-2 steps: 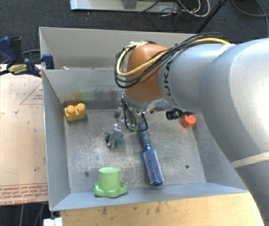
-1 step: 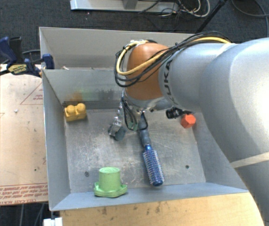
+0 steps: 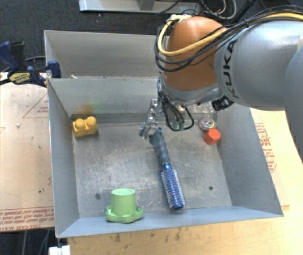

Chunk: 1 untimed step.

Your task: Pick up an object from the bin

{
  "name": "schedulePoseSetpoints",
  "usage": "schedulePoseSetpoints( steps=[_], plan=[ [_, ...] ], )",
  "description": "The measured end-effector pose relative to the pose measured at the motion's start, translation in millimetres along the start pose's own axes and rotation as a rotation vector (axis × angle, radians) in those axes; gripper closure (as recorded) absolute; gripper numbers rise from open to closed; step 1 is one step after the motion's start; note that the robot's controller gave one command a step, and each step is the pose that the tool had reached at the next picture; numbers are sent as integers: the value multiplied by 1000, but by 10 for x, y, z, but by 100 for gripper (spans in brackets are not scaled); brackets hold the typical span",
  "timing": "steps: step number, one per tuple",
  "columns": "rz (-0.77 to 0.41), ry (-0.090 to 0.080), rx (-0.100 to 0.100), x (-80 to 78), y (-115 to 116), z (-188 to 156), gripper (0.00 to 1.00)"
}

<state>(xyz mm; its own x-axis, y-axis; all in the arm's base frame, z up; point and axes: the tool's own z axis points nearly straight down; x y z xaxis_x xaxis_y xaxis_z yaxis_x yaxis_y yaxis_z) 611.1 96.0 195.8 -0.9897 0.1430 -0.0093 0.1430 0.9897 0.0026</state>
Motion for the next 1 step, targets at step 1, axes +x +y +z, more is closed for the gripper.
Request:
schedulePoseSetpoints(
  steps=[1],
  plan=[
    [-372,0,1,-149,-563,-1179,100]
  ],
)
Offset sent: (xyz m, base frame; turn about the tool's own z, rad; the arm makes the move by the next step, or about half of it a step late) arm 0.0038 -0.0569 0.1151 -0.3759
